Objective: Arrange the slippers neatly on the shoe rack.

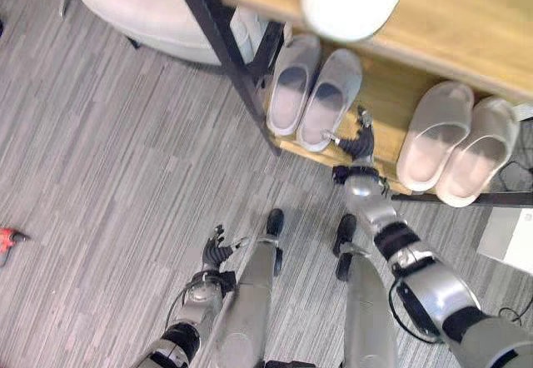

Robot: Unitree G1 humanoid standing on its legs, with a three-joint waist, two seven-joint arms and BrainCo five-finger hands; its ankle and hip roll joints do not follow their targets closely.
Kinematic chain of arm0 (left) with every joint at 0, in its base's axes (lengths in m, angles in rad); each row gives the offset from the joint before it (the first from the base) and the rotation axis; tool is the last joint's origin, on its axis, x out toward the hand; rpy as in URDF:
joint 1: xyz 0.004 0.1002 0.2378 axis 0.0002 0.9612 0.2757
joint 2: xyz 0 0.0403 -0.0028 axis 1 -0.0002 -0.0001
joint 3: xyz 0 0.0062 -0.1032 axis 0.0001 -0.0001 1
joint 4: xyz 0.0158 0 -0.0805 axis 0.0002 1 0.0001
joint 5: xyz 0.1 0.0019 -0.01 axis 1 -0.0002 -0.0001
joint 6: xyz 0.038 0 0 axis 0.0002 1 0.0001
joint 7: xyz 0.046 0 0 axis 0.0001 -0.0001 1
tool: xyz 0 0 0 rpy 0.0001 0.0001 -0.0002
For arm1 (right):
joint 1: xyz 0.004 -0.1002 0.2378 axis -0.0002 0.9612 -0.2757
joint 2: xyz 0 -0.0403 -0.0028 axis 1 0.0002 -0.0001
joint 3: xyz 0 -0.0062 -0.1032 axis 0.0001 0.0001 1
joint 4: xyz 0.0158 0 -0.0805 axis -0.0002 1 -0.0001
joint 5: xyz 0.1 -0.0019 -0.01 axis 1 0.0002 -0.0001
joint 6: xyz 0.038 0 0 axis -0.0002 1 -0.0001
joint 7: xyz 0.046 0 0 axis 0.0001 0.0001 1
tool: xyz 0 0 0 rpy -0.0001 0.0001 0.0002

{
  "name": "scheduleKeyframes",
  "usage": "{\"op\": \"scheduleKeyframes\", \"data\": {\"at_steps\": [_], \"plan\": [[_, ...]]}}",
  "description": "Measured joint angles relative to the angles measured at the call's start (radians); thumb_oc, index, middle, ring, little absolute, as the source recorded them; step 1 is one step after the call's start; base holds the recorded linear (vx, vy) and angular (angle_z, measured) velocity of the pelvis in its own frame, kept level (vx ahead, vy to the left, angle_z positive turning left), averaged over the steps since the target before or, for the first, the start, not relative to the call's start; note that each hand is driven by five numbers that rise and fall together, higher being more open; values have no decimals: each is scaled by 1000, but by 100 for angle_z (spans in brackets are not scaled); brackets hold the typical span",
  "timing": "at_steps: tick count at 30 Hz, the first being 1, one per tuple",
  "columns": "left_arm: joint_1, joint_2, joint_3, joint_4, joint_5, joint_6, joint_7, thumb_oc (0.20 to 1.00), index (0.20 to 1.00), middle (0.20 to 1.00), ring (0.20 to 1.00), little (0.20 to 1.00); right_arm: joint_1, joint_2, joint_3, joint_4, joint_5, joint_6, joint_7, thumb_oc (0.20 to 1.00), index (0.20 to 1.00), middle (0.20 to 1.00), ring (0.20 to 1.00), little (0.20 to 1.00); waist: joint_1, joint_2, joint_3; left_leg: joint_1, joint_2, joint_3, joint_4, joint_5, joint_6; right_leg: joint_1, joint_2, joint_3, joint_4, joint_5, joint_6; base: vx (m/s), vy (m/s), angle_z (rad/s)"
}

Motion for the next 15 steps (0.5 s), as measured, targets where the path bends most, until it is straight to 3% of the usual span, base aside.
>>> {"op": "scheduleKeyframes", "data": {"at_steps": [5,8,11,12,14,15], "plan": [[16,-16,46,31,21,24,-22,1000,1000,1000,1000,1000,127,-14,-23,-86,-12,0,58,1000,1000,1000,1000,1000,-15,2,-9,147,11,8,-114,32,4,148,14,-6,-120,55,9,115,-27,-7],[53,-50,120,61,24,43,-48,1000,1000,1000,1000,1000,353,-23,-10,-244,29,-6,179,1000,1000,1000,1000,1000,-42,-3,-41,289,17,26,-214,47,8,286,22,-12,-225,78,20,145,-40,-11],[99,-50,142,68,31,60,-70,1000,1000,1000,1000,1000,517,-61,44,-315,46,-3,274,1000,1000,1000,1000,1000,-52,-11,-106,360,23,30,-271,48,8,365,30,-18,-302,90,27,93,-16,-9],[112,-43,155,70,34,68,-79,1000,1000,1000,1000,1000,577,-78,45,-329,49,-1,315,1000,1000,1000,1000,1000,-76,-24,-146,378,26,39,-292,49,8,380,34,-14,-326,95,30,97,-23,-12],[128,-38,171,69,60,71,-93,1000,1000,1000,1000,1000,666,-117,48,-395,49,-2,365,1000,1000,1000,1000,1000,-80,-25,-167,437,29,48,-337,58,5,433,42,-11,-365,106,31,90,-26,-17],[153,-32,170,62,61,75,-102,1000,1000,1000,1000,1000,765,-159,46,-451,49,-1,426,1000,1000,1000,1000,1000,-88,-23,-215,485,33,52,-383,65,2,473,45,-6,-405,112,36,114,-13,-16]]}}
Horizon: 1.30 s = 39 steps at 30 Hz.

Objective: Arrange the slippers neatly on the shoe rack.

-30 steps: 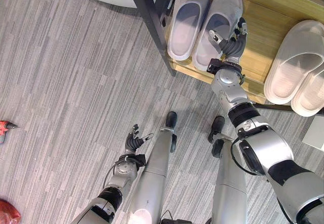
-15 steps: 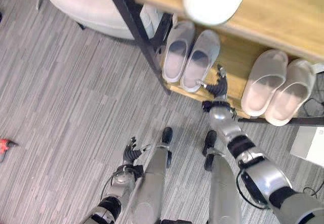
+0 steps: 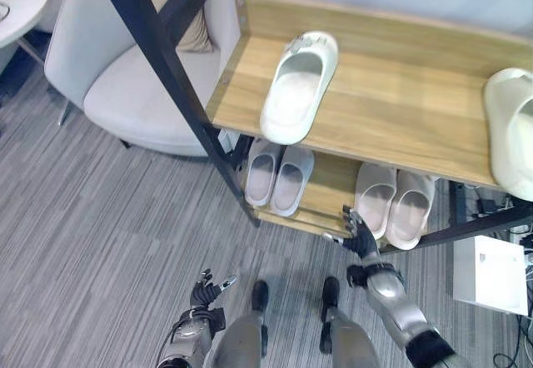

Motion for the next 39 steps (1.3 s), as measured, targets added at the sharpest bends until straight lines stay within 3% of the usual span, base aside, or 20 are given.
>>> {"op": "scheduleKeyframes", "data": {"at_steps": [4,6,10,12,17,18,21,22,24,26,28,31,34,39], "plan": [[20,2,-7,-25,51,14,-22,1000,1000,1000,1000,1000,113,-22,-52,-13,-9,-1,93,1000,1000,1000,1000,1000,-32,8,-38,73,8,9,-61,18,-3,60,10,3,-38,5,1,116,-20,-5],[52,6,-13,-51,84,12,-33,1000,1000,1000,1000,1000,148,-27,-67,20,-29,5,121,1000,1000,1000,1000,1000,-27,13,-61,89,11,23,-66,12,1,68,13,7,-41,0,2,95,-13,-20],[54,35,-120,-99,204,23,-50,1000,1000,1000,1000,1000,170,-44,-75,223,-131,6,131,1000,1000,1000,1000,1000,-64,23,-91,103,14,46,-68,5,3,69,17,33,-41,1,2,79,-23,-18],[50,71,-235,-191,286,27,-80,1000,1000,1000,1000,1000,169,-52,-81,357,-211,17,114,1000,1000,1000,1000,1000,-74,34,-97,116,15,54,-68,4,6,78,17,40,-41,1,3,41,-17,-13],[-51,110,-466,-300,460,33,-150,1000,1000,1000,1000,1000,146,-46,-113,652,-245,48,73,1000,1000,1000,1000,1000,-102,54,-109,123,14,75,-69,-11,11,76,17,61,-41,1,3,22,-11,-14],[-62,111,-479,-326,488,26,-166,1000,1000,1000,1000,1000,153,-56,-113,627,-251,58,67,1000,1000,1000,1000,1000,-111,55,-111,113,13,80,-69,-11,11,63,15,61,-41,2,4,30,-13,-24],[-199,157,-642,-459,613,38,-239,1000,1000,1000,1000,1000,135,-52,-114,645,-259,54,51,1000,1000,1000,1000,1000,-146,65,-119,110,16,86,-69,-10,11,47,16,60,-41,3,5,14,-12,-8],[-250,220,-730,-604,636,33,-263,1000,1000,1000,1000,1000,146,-59,-114,591,-259,56,51,1000,1000,1000,1000,1000,-146,65,-118,100,16,85,-69,-9,10,45,17,60,-41,4,7,37,-9,1],[-341,234,-759,-744,647,-16,-310,1000,1000,1000,1000,1000,122,-57,-112,606,-260,34,43,1000,1000,1000,1000,1000,-155,75,-128,99,17,82,-69,-6,8,45,17,59,-41,5,8,28,-6,4],[-383,237,-747,-897,613,-33,-356,1000,1000,1000,1000,1000,112,-58,-108,616,-263,42,42,1000,1000,1000,1000,1000,-160,93,-141,106,17,85,-68,-7,7,48,18,60,-41,7,5,17,-11,-3],[-393,337,-705,-1129,499,-32,-386,1000,1000,1000,1000,1000,111,-56,-107,611,-269,41,43,1000,1000,1000,1000,1000,-159,98,-141,107,20,84,-68,-7,7,50,21,57,-41,10,2,33,-23,1],[-404,374,-562,-1310,243,-43,-401,1000,1000,1000,1000,1000,115,-50,-108,615,-280,42,43,1000,1000,1000,1000,1000,-142,100,-144,115,19,78,-68,-13,7,64,18,50,-41,11,6,40,-41,11],[-398,363,-443,-1348,66,-34,-391,1000,1000,1000,1000,1000,115,-34,-109,615,-282,44,43,1000,1000,1000,1000,1000,-134,98,-143,116,19,59,-68,-12,6,72,18,31,-41,10,6,35,-49,13],[-368,358,-238,-1327,62,-46,-256,1000,1000,1000,1000,1000,117,-29,-110,615,-277,44,46,1000,1000,1000,1000,1000,-114,93,-139,117,23,48,-68,-7,-1,86,21,17,-41,7,2,31,-42,9]]}}
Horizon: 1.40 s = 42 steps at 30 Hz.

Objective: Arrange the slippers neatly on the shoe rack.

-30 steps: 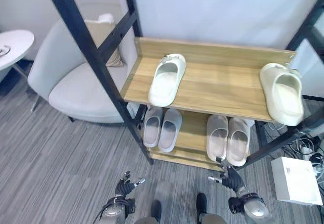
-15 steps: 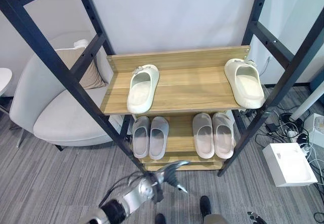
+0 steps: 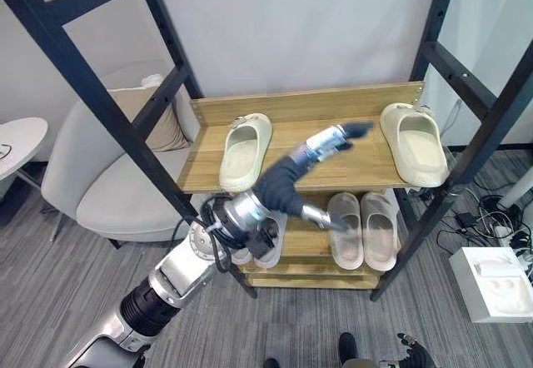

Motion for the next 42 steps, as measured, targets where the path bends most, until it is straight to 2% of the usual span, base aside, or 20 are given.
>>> {"op": "scheduleKeyframes", "data": {"at_steps": [2,3,6,7,11,18,26,32,36,42], "plan": [[-1,16,109,54,184,-8,107,1000,1000,1000,1000,1000,-2,10,-6,0,4,-1,1,1000,1000,1000,1000,1000,0,5,-3,4,2,-3,0,0,0,1,1,-6,0,-2,-3,27,-26,5],[-4,16,128,82,241,-11,144,1000,1000,1000,1000,1000,-1,10,-7,0,8,-1,1,1000,1000,1000,1000,1000,0,4,-3,3,2,-3,0,0,0,0,1,-6,0,-2,-3,19,-18,3],[-8,36,154,196,439,7,248,1000,1000,1000,1000,1000,-2,10,-6,0,20,-3,8,1000,1000,1000,1000,1000,1,4,-3,2,3,-4,0,0,0,-1,2,-6,0,-2,-4,13,-10,-1],[-15,77,154,221,530,13,271,1000,1000,1000,1000,1000,-2,12,-8,-1,21,-4,8,1000,1000,1000,1000,1000,-1,3,-3,1,5,-3,0,0,-1,-2,4,-6,0,-2,-4,0,0,0],[-35,82,154,267,684,20,340,1000,1000,1000,1000,1000,2,13,-9,-5,21,-4,8,1000,1000,1000,1000,1000,-1,4,-3,4,7,3,0,1,-1,-3,7,0,0,-1,-3,16,-12,-4],[-103,88,139,385,805,56,383,1000,1000,1000,1000,1000,9,12,-8,-38,21,-4,9,1000,1000,1000,1000,1000,-16,10,-5,13,12,10,0,4,-5,-1,12,13,0,-2,-4,5,-5,-5],[-196,76,-13,604,960,130,409,1000,1000,1000,1000,1000,13,5,-9,-63,25,-5,8,1000,1000,1000,1000,1000,-45,23,-2,16,13,31,0,2,-7,-6,14,27,0,-2,-5,6,-2,-5],[-223,80,-29,723,998,167,411,1000,1000,1000,1000,1000,28,-8,-10,-78,39,-7,8,1000,1000,1000,1000,1000,-58,25,-1,13,13,44,0,0,-7,-19,16,43,0,1,-9,15,-4,-9],[-242,92,-37,740,997,173,412,1000,1000,1000,1000,1000,45,-22,-17,-77,39,-6,9,1000,1000,1000,1000,1000,-57,23,1,12,14,45,0,1,-6,-18,16,42,0,1,-8,0,0,0],[-241,104,8,665,996,171,425,1000,1000,1000,1000,1000,40,-21,-31,-78,39,-6,10,1000,1000,1000,1000,1000,-50,15,6,12,14,41,0,0,-7,-16,16,39,0,1,-9,0,0,0]]}}
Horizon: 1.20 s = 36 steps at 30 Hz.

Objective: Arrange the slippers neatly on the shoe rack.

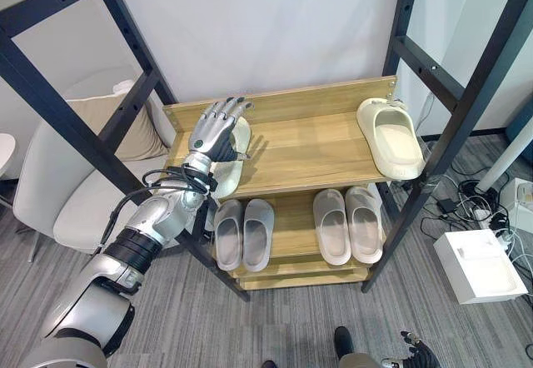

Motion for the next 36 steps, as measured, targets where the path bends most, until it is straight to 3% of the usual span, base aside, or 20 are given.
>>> {"op": "scheduleKeyframes", "data": {"at_steps": [5,9,14,24,25,26,27,28,36], "plan": [[4,34,34,-33,-1,-1,12,1000,1000,1000,1000,1000,-7,2,1,0,0,1,3,1000,1000,1000,1000,1000,6,-11,8,1,0,-6,0,-1,-1,4,0,-3,0,0,0,2,-3,2],[-2,62,19,63,1,15,15,1000,1000,1000,1000,1000,-8,1,1,0,0,0,8,1000,1000,1000,1000,1000,1,-11,9,2,0,-6,0,0,0,4,0,-3,0,0,0,0,0,0],[-93,87,-93,289,9,61,22,1000,1000,1000,1000,1000,-3,-4,0,1,0,-1,9,1000,1000,1000,1000,1000,-7,-14,10,-5,-1,-2,0,0,-1,-4,0,0,0,0,0,1,1,-1],[-228,67,-177,422,0,83,31,1000,1000,1000,1000,1000,2,-6,-4,1,3,-1,7,1000,1000,1000,1000,1000,-28,-17,11,-24,-2,15,0,1,-1,-30,0,7,0,3,-2,-13,1,-4],[-241,59,-177,437,0,86,32,790,790,790,790,790,-6,-5,-4,0,9,-2,6,1000,1000,1000,1000,1000,-31,-17,10,-37,-5,18,0,1,-1,-46,-2,11,0,4,-5,-38,10,-7],[-247,59,-177,437,-1,87,34,291,291,291,291,291,-8,-5,-4,0,21,-3,5,1000,1000,1000,1000,1000,-33,-17,10,-49,-6,20,0,2,-2,-58,-2,14,0,6,-6,-23,9,-7],[-248,57,-177,437,-4,86,34,291,291,291,291,291,-8,-5,-4,0,21,-3,5,1000,1000,1000,1000,1000,-36,-17,10,-52,-6,20,0,2,-3,-62,-2,16,0,7,-7,-13,6,-6],[-248,46,-178,443,-6,87,34,200,200,200,200,200,-7,-5,-4,0,21,-3,4,1000,1000,1000,1000,1000,-38,-17,10,-53,-6,21,0,2,-2,-65,-1,26,0,7,-7,5,4,-8],[-287,35,-213,485,-41,90,52,200,200,200,200,200,-6,-5,-6,0,22,-3,-3,1000,1000,1000,1000,1000,-68,-11,13,-51,-5,48,0,1,1,-74,2,39,0,15,2,6,3,-9]]}}
